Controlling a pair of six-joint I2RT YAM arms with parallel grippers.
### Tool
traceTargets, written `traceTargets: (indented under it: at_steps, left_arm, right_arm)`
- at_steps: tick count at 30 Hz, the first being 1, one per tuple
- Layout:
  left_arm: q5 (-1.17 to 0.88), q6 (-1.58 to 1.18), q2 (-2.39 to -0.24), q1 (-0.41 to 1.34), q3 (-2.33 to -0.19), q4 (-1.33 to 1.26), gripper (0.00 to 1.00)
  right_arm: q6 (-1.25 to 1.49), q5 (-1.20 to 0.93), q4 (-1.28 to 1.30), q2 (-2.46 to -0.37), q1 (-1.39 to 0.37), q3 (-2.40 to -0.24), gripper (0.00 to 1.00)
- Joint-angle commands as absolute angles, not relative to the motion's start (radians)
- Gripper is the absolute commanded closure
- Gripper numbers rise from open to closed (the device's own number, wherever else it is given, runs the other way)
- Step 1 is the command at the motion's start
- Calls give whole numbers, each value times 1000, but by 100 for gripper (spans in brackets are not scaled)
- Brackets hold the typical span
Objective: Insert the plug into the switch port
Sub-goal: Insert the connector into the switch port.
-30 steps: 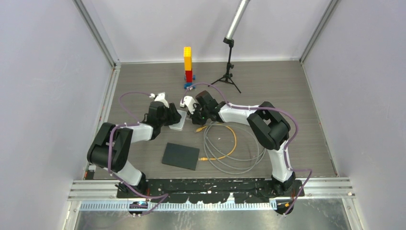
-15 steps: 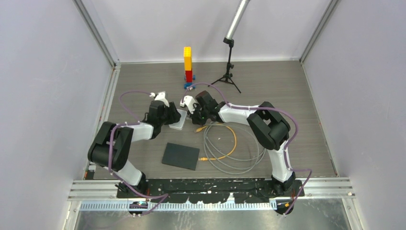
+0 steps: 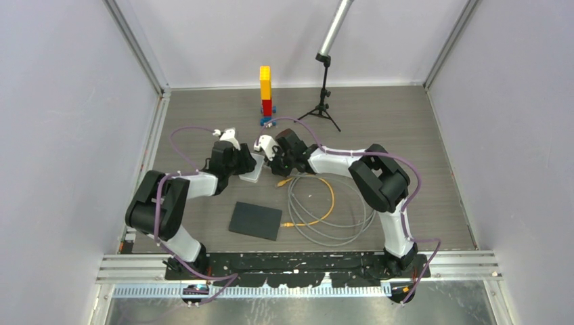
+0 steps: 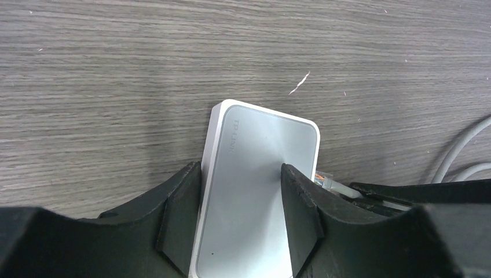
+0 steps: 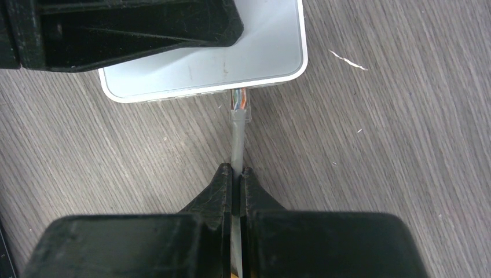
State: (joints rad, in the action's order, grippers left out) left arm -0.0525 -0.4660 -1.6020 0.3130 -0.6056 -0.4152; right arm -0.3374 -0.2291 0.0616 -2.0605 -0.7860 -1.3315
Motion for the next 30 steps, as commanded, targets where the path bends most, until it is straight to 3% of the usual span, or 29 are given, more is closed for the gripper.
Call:
traceTargets:
  at_steps: [1,19,30]
  left_arm:
    - [-265,-474,-1631,402,-616,-390,48]
    - [-382,-515,-1662,407,-603,-441,51]
    - [-369,-460,-1634,440,-630,-384,52]
  right_arm:
    - [-339,-275,-134,-2080,-840,-1363,99]
    - [-346,-313,-318,-1975,-839,-1207,99]
    - [-453,-371,-40,-1973,-839,-1334,100]
